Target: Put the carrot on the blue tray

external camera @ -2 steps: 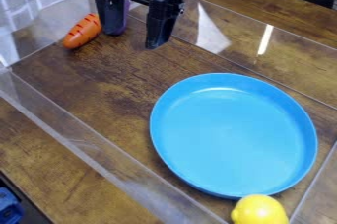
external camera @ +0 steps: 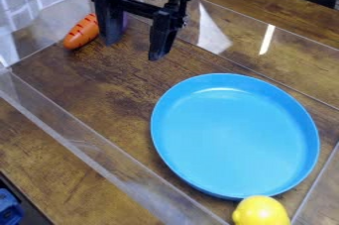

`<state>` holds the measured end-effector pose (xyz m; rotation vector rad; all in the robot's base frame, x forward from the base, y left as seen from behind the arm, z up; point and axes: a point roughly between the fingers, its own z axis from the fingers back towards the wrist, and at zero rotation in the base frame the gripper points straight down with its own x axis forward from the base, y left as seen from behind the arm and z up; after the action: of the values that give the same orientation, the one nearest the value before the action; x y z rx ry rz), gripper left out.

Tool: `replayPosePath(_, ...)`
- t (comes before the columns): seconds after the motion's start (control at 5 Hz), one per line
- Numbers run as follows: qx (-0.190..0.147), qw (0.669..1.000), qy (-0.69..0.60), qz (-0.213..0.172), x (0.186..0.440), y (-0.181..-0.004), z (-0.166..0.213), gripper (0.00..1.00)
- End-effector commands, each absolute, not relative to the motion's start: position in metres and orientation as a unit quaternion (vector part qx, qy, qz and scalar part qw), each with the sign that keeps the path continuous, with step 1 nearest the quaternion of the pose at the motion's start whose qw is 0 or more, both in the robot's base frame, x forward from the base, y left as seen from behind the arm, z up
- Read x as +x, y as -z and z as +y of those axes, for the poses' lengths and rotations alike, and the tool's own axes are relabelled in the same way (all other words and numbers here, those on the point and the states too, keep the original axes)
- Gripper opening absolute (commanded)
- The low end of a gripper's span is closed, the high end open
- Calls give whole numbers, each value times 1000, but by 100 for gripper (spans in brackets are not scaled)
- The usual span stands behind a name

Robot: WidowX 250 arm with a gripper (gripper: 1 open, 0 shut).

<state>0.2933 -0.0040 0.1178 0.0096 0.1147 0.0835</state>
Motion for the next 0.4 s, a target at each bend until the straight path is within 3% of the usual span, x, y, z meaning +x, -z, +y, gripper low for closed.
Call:
replayPosePath(0.0,7,998,-51,41,304,-128,6,100)
replayPosePath(0.2,10,998,-50,45,310,-127,10,100)
